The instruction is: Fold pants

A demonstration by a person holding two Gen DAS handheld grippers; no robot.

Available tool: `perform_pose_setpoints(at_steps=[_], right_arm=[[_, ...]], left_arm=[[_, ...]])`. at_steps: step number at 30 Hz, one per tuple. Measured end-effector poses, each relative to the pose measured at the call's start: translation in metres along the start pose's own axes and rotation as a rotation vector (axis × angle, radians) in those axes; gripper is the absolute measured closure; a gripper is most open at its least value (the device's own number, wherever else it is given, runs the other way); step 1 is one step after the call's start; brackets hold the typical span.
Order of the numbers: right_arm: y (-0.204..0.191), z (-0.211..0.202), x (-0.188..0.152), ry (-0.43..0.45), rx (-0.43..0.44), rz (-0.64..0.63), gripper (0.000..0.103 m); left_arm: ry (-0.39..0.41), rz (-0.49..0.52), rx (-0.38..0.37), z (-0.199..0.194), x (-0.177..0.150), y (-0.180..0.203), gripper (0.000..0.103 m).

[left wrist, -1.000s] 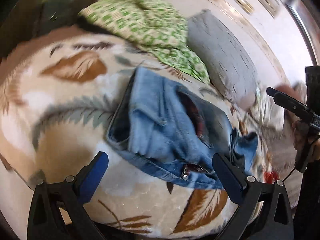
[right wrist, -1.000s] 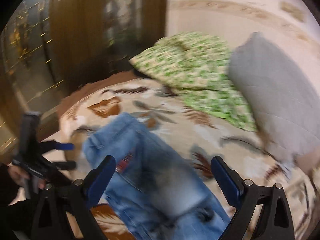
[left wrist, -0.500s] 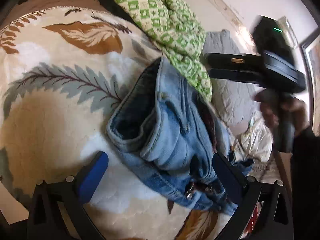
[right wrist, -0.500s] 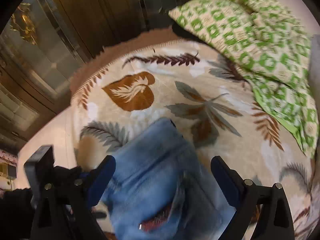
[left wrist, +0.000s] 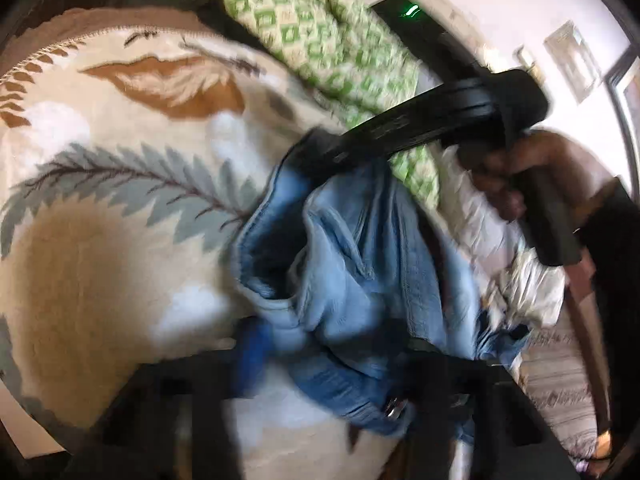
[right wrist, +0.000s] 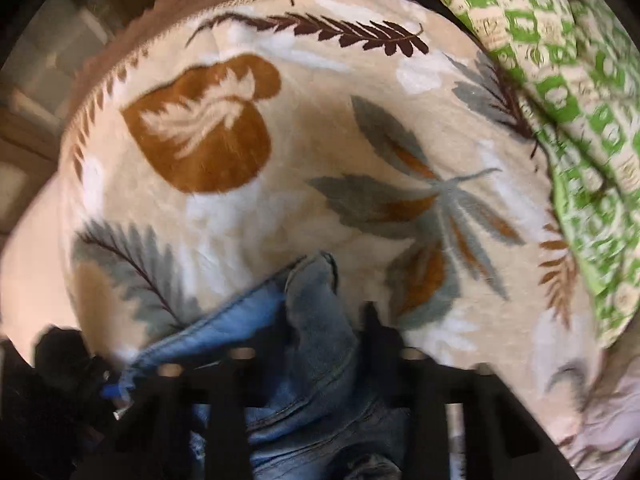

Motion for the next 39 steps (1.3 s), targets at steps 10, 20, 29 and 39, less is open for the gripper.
perform_pose_setpoints(at_steps=[10,20,29,39], right_arm=[[0.006,-0.088,-0.039,0.194,-0.011,0.016,0.086],[0.078,-0.199,-0.193,0.503,0.041,0.285,0.086],[0.165,-0.154,-0.357,0.562,0.099,0.627,0.086],[0.2,-0.032,-0.428,0.416,0.125,0.877,0.087]], left_arm=[[0.162,0.24,-0.024,-0.049,0.003,0.062,0.07],[0.145,0.574,-0.201,-0.062,-0.031,0.203,0.07],[-0.065,0.787,-0.268,0.005,-0.111,0.277,0.071],[-0.346,0.838,-0.209,0.094,-0.184,0.272,0.071]])
Point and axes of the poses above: each gripper's, at about its wrist camera, not at the fingertips, and z roughly the way its jaws point, y to its right, x to its top, the point moved 6 cm from there along z, roughly the way its jaws point, and after that the axes turned 1 degree about z, right-handed, at the moved point
